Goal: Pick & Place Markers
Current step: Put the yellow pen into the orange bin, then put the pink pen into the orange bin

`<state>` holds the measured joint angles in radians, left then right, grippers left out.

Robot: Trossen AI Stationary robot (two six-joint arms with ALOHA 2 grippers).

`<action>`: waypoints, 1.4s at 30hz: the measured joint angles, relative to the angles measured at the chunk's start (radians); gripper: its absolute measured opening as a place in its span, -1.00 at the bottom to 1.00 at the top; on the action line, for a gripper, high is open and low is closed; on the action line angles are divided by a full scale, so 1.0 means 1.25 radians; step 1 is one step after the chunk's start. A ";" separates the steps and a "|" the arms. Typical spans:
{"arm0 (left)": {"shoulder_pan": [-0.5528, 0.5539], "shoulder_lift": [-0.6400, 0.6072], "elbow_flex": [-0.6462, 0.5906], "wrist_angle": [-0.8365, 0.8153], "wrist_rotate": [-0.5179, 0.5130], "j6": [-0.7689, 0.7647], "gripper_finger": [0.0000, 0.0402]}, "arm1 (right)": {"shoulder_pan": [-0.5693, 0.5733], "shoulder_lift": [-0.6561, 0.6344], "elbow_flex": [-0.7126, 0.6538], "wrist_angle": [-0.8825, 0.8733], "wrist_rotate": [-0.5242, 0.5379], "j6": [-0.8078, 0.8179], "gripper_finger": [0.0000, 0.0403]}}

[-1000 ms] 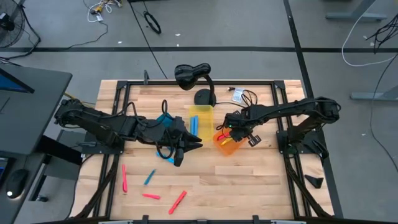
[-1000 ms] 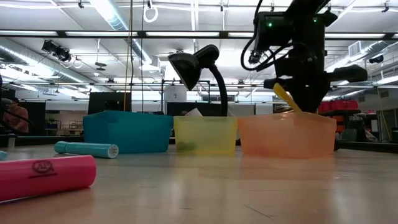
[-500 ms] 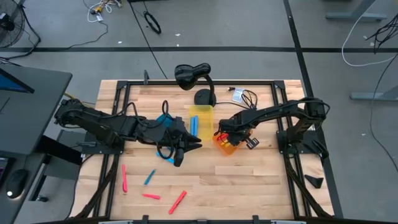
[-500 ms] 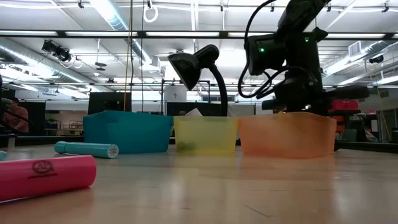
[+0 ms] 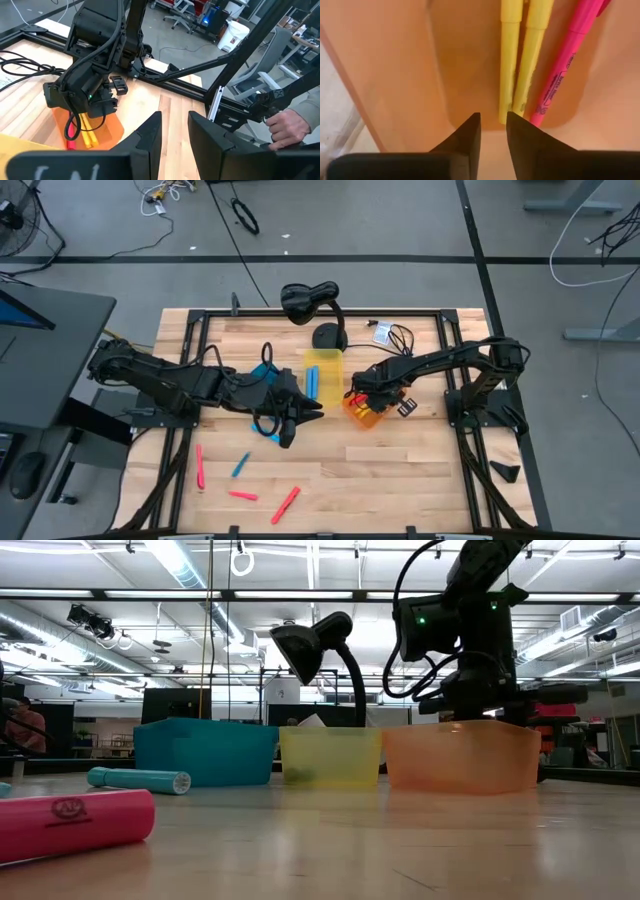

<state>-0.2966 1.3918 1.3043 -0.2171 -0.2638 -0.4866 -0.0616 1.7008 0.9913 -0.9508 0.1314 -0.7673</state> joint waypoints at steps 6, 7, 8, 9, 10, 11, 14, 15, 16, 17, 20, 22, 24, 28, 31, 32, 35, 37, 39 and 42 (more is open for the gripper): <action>0.000 0.000 0.000 0.000 0.000 0.000 -0.51 | 0.000 0.000 0.000 -0.007 0.001 0.004 -0.46; 0.000 0.000 0.000 -0.001 0.000 0.000 -0.51 | 0.000 0.000 0.000 -0.006 0.001 0.007 -0.46; 0.000 0.000 0.000 -0.001 0.000 0.000 -0.51 | 0.000 0.000 0.000 -0.007 0.002 0.010 -0.46; 0.000 0.000 0.000 -0.001 0.000 0.000 -0.51 | 0.000 0.000 0.000 -0.007 0.002 0.018 -0.46; 0.000 0.000 0.000 -0.001 0.000 0.000 -0.51 | 0.000 0.000 0.000 -0.007 0.003 0.021 -0.46; 0.000 0.000 0.000 -0.001 0.000 0.000 -0.51 | 0.000 0.000 0.000 -0.007 0.003 0.022 -0.46; 0.000 0.000 0.000 -0.001 0.000 0.000 -0.51 | 0.000 0.000 0.010 -0.017 0.003 0.044 -0.46; 0.000 0.000 0.000 -0.001 0.000 0.000 -0.51 | 0.000 0.000 0.018 -0.018 0.001 0.058 -0.46; 0.000 0.000 0.000 -0.001 0.000 0.000 -0.51 | 0.000 0.000 0.026 -0.017 -0.004 0.073 -0.47; 0.000 0.000 0.000 -0.001 0.000 0.000 -0.51 | -0.001 0.000 0.035 -0.018 -0.014 0.090 -0.47; 0.000 0.000 0.000 -0.001 0.000 0.000 -0.51 | -0.003 -0.010 0.063 -0.012 -0.043 0.138 -0.50; 0.000 0.000 0.000 -0.001 0.000 0.000 -0.51 | -0.003 -0.023 0.080 -0.008 -0.050 0.177 -0.51; 0.000 0.000 0.000 0.000 0.000 0.000 -0.51 | -0.003 -0.040 0.097 -0.009 -0.060 0.217 -0.53; 0.000 0.000 0.000 0.001 0.000 0.000 -0.51 | -0.003 -0.088 0.117 0.018 -0.107 0.300 -0.55; 0.000 0.000 0.000 0.001 0.000 0.000 -0.51 | -0.003 -0.135 0.117 0.066 -0.143 0.376 -0.55; 0.000 0.000 0.000 0.001 0.000 0.000 -0.51 | -0.003 -0.150 0.117 0.085 -0.151 0.404 -0.54; 0.000 0.000 0.000 0.001 0.000 0.000 -0.51 | -0.003 -0.193 0.117 0.145 -0.161 0.497 -0.54; 0.000 0.000 0.000 0.001 0.000 0.000 -0.51 | -0.003 -0.222 0.117 0.183 -0.164 0.547 -0.54; 0.000 0.000 0.000 0.001 0.000 0.000 -0.51 | 0.000 -0.248 0.117 0.217 -0.164 0.584 -0.54; 0.000 0.000 0.000 0.002 0.000 0.000 -0.51 | 0.003 -0.285 0.117 0.276 -0.163 0.632 -0.54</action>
<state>-0.2966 1.3918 1.3045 -0.2150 -0.2638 -0.4863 -0.0579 1.3448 1.1381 -0.6056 -0.0728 0.0222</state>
